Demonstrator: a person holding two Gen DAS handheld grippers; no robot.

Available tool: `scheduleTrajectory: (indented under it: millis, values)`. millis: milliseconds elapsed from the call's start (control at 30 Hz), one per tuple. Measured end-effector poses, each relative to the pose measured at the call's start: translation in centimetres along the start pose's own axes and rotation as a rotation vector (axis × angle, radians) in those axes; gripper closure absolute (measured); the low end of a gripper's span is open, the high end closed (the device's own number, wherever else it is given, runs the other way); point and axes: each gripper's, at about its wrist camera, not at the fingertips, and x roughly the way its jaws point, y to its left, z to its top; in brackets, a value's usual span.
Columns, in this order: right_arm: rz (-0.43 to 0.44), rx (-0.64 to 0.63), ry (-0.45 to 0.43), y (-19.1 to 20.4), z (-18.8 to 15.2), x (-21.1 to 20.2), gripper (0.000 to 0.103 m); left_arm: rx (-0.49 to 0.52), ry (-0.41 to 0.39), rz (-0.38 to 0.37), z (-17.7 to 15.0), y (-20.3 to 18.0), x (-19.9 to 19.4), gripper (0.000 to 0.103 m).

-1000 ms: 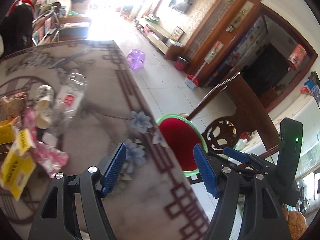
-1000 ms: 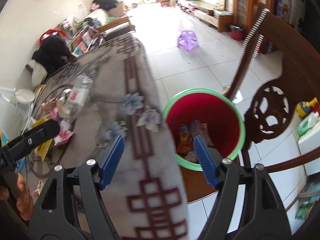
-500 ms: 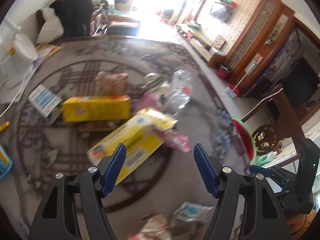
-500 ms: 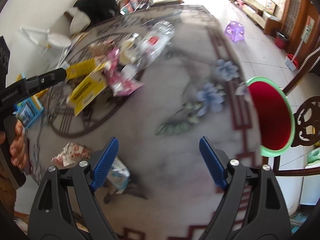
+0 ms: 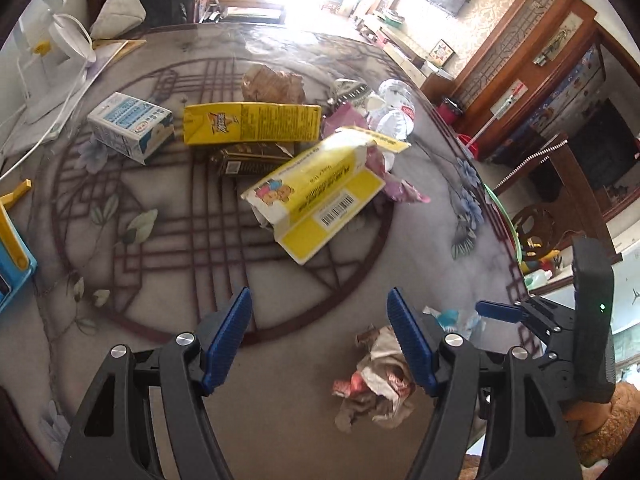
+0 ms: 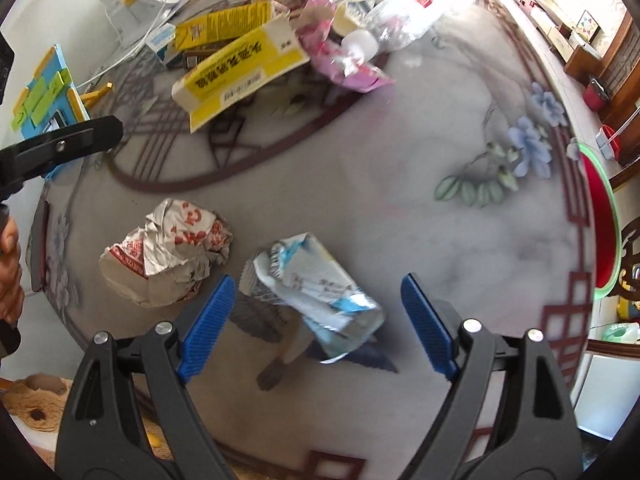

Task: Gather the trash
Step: 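Grasp the clear plastic wrapper with the right tool while the left tool grasps crumpled white-red paper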

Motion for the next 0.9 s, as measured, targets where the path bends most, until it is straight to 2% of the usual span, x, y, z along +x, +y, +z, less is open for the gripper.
scheduleTrajectory:
  millis: [100,267,367,433,533,600,667,767,900]
  values:
    - [0.007,0.025,-0.006,0.5,-0.3,0.1,0.02,0.024,0.017,-0.034,-0.7,-0.5,0.1,0.036]
    - [-0.013,0.054,-0.01,0.6,-0.5,0.2,0.02,0.076,0.111,-0.124,-2.8,-2.3,1.7,0.036]
    - [-0.038,0.084,-0.01,0.0,-0.6,0.1,0.02,0.131,0.175,-0.13,-4.2,-3.7,3.1,0.036]
    - [-0.053,0.113,-0.012,-0.6,-0.7,0.0,0.02,0.133,0.207,-0.143,-4.5,-4.0,3.9,0.036]
    - [-0.072,0.151,-0.023,-1.6,-1.1,-0.6,0.02,0.136,0.199,-0.143,-4.4,-3.8,4.2,0.04]
    - [-0.084,0.163,-0.03,-2.0,-1.3,-0.9,0.02,0.13,0.196,-0.143,-4.3,-3.5,4.5,0.061]
    - [-0.087,0.168,-0.034,-2.2,-1.5,-1.1,0.02,0.11,0.196,-0.176,-4.0,-3.1,4.5,0.075]
    - [-0.082,0.169,-0.047,-2.2,-1.6,-1.5,0.02,0.165,0.126,-0.103,-3.7,-3.3,3.4,0.077]
    - [-0.051,0.161,-0.076,-1.8,-1.2,-2.0,0.02,0.184,0.084,-0.085,-2.7,-3.1,2.6,0.077]
